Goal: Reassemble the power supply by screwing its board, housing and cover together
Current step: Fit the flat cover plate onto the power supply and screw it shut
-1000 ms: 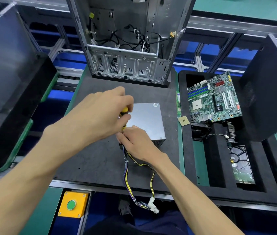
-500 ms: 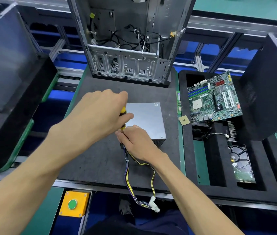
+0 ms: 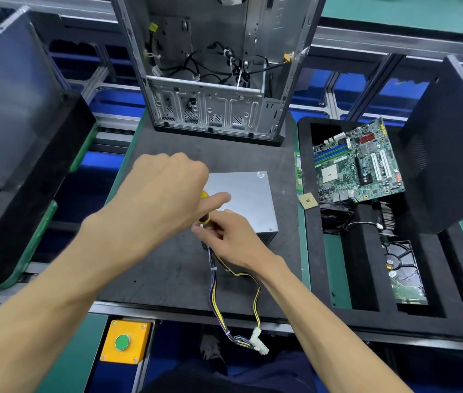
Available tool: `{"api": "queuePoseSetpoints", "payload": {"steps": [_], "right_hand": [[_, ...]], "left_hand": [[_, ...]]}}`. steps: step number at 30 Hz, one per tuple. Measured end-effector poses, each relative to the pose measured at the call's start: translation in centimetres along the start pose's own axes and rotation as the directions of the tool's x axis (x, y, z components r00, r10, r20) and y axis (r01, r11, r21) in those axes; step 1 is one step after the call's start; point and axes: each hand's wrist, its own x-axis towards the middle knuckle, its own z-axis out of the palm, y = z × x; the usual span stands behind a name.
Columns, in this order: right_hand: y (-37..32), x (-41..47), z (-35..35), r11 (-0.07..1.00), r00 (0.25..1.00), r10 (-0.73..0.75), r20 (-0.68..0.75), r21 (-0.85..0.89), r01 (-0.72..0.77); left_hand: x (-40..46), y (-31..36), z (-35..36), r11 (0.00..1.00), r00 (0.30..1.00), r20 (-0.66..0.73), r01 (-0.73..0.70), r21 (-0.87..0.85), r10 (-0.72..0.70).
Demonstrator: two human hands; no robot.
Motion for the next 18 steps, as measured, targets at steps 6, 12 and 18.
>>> {"api": "queuePoseSetpoints", "payload": {"steps": [6,12,18], "right_hand": [[0.0,0.3,-0.6,0.999,1.0,0.011,0.025,0.051,-0.013],[0.1,0.3,-0.3,0.994,0.999,0.053,0.001,0.097,-0.053],[0.0,0.7,-1.4,0.916,0.993,0.12,-0.01,0.386,-0.106]], "left_hand": [[-0.5,-0.9,0.5,0.92,0.979,0.012,-0.185,-0.345,0.201],[0.7,-0.7,0.5,0.981,0.99,-0.026,-0.144,-0.13,0.142],[1.2,-0.2,0.9,0.999,0.996,-0.089,0.016,-0.045,-0.02]]}}
